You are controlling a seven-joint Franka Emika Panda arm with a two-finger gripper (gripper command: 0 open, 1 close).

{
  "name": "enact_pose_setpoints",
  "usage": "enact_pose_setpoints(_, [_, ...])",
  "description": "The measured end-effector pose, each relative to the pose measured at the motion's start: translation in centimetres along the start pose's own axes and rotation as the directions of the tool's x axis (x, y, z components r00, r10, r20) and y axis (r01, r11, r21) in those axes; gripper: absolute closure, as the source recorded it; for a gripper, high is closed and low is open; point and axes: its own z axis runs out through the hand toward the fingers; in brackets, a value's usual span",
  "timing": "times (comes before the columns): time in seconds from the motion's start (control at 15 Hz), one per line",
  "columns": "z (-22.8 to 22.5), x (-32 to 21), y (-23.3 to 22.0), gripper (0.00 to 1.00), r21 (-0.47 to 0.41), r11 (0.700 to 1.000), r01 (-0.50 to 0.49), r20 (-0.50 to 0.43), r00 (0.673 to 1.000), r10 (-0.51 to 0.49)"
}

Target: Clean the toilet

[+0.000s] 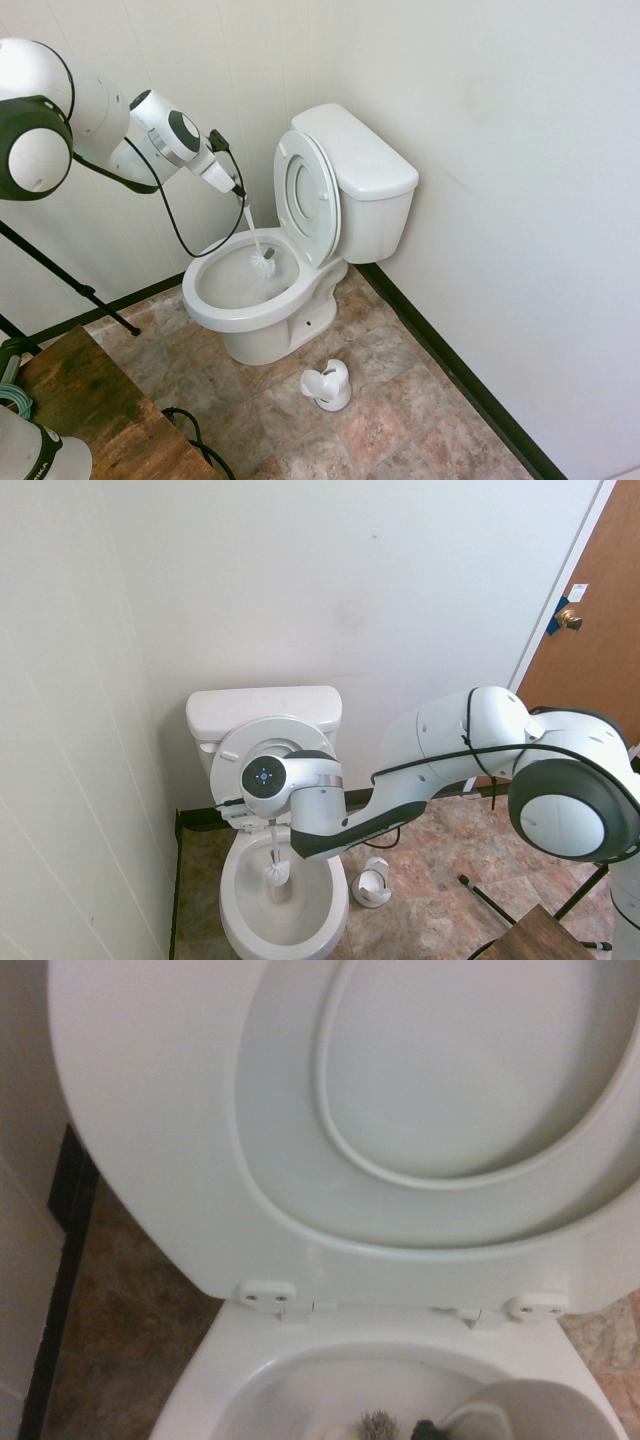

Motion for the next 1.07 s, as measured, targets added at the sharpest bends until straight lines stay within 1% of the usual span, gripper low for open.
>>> enact_pose_setpoints(0.27, [3.0,-0.1,-1.0,1.00,-0.029,0.999,-0.025,-0.002,1.000,0.025])
enact_pose_setpoints(0.67, [6.3,-0.8,-2.4,1.00,-0.066,0.998,-0.022,-0.002,1.000,0.022])
enact_pose_setpoints(0.8, [7.3,-2.3,-2.7,1.00,-0.077,0.997,-0.001,0.001,1.000,0.001])
enact_pose_setpoints(1.07, [8.5,-7.2,-2.9,1.00,-0.091,0.994,0.055,-0.004,0.998,-0.055])
